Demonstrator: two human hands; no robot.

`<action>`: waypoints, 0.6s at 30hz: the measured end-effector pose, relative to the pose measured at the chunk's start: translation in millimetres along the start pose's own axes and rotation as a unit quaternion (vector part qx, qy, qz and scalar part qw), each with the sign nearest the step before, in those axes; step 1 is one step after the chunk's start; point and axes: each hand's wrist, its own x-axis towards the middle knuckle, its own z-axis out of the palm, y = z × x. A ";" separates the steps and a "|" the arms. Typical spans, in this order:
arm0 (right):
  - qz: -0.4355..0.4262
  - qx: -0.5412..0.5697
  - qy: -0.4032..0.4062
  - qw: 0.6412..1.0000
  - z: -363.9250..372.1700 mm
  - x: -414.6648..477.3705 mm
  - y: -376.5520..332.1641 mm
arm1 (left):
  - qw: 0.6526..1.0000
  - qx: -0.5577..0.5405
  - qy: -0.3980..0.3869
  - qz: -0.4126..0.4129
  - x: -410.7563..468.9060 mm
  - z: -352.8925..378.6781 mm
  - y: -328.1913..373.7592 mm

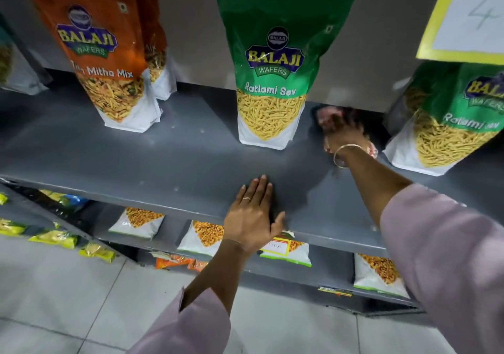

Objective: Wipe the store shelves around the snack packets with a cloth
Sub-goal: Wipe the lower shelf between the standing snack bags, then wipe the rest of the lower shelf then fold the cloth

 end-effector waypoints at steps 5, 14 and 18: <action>-0.063 0.015 -0.032 0.997 10.9 30.0 -19.5 | 1.000 -0.024 0.007 -0.001 0.5 -1.3 0.5; -0.081 0.005 -0.053 0.995 -5.4 46.2 -30.9 | 1.000 0.002 0.030 0.003 0.2 4.4 -1.5; -0.112 -0.019 -0.081 0.990 23.0 79.3 -17.0 | 0.999 -0.002 0.040 0.004 0.6 0.3 0.2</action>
